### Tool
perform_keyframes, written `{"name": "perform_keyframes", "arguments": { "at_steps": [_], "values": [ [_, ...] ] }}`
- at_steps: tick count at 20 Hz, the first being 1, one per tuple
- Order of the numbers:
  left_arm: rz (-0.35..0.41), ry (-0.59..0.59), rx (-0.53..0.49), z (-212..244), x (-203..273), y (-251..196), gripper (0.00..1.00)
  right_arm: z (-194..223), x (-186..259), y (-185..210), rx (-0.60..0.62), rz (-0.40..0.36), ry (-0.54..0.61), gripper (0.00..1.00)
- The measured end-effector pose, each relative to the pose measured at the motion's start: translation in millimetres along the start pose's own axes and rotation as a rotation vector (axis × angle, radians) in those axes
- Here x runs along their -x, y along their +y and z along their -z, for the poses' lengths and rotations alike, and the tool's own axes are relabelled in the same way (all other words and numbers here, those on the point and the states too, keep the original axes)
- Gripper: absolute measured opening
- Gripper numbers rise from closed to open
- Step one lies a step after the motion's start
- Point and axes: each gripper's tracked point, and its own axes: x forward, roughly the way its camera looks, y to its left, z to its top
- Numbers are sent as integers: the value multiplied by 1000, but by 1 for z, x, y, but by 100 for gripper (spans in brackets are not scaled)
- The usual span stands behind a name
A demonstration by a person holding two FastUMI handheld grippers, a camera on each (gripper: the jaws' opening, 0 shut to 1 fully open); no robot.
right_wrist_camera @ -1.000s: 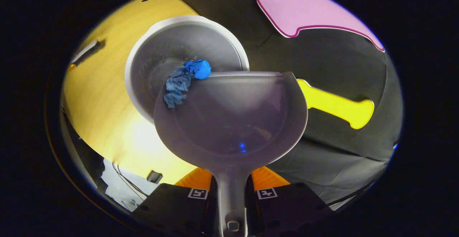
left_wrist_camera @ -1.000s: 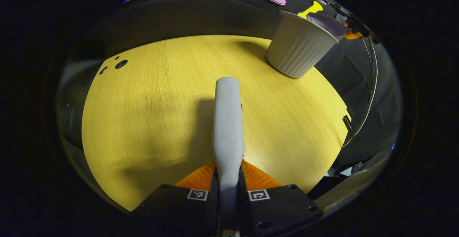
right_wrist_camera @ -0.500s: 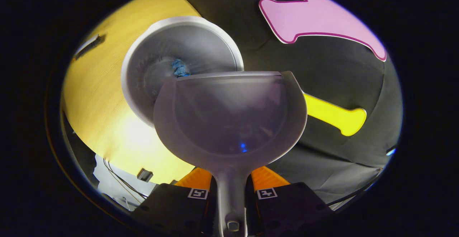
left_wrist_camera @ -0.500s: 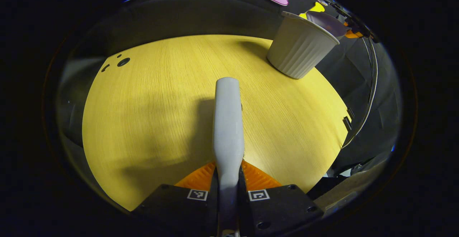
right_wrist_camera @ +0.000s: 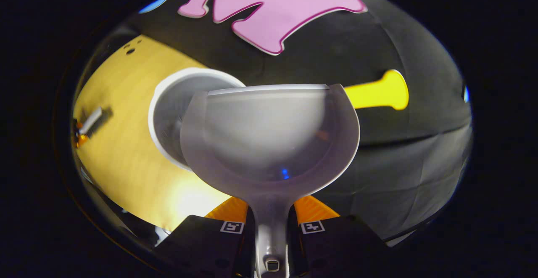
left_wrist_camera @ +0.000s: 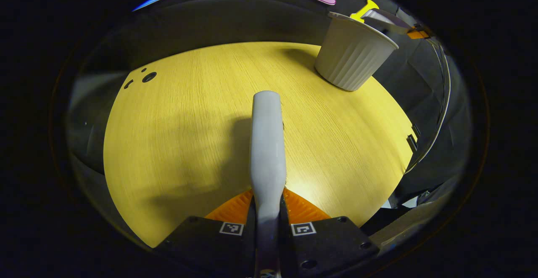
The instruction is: Pick up the small broom and dustpan from the desktop, sweep the trash into the dustpan with the broom, and then empty the trash into the garbage bin.
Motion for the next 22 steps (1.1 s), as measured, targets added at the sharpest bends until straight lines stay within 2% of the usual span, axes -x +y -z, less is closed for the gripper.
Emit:
{"name": "perform_keyframes", "arguments": {
  "at_steps": [2, 3, 5, 6, 7, 8, 9, 10, 11, 12, 13, 15, 16, 17, 18, 20, 21, 22],
  "values": [
    [-3, 3, 0, 1, 2, -1, 27, 7, 16, 11, -110, -53, -42, 34],
    [-8, 5, 0, 1, 2, 0, 30, 8, 22, 15, -147, -80, -65, 34],
    [-16, 5, 3, 2, 4, 0, 28, 12, 30, 32, -196, -126, -108, 34],
    [-19, 5, 3, 2, 5, 0, 27, 12, 35, 43, -217, -151, -124, 39],
    [-24, 7, 3, 2, 5, 1, 27, 16, 42, 55, -235, -180, -136, 34],
    [-29, 8, 2, 2, 6, 2, 27, 21, 50, 71, -247, -215, -144, 34],
    [-33, 9, 2, 2, 5, 3, 27, 27, 56, 86, -252, -252, -144, 34],
    [-38, 9, -1, 3, 5, 2, 27, 33, 63, 102, -251, -282, -138, 28],
    [-41, 9, -3, 3, 6, 3, 27, 43, 70, 119, -250, -305, -132, 34],
    [-43, 8, -6, 2, 6, 3, 30, 52, 77, 136, -248, -329, -124, 29],
    [-45, 7, -9, 2, 6, 4, 30, 62, 83, 154, -249, -355, -115, 34],
    [-49, 11, -10, 2, 7, 5, 27, 79, 87, 190, -246, -396, -90, 34],
    [-51, 14, -7, 3, 7, 5, 27, 88, 87, 208, -239, -410, -75, 40],
    [-55, 15, -3, 3, 7, 5, 30, 101, 86, 226, -226, -418, -60, 34],
    [-58, 17, 1, 4, 7, 5, 27, 111, 82, 243, -213, -427, -45, 34],
    [-65, 20, 9, 5, 7, 5, 27, 126, 72, 277, -202, -444, -13, 34],
    [-72, 21, 13, 5, 7, 5, 27, 132, 65, 293, -208, -456, 4, 29],
    [-82, 24, 18, 6, 7, 6, 27, 138, 58, 311, -215, -474, 22, 34]
  ]
}}
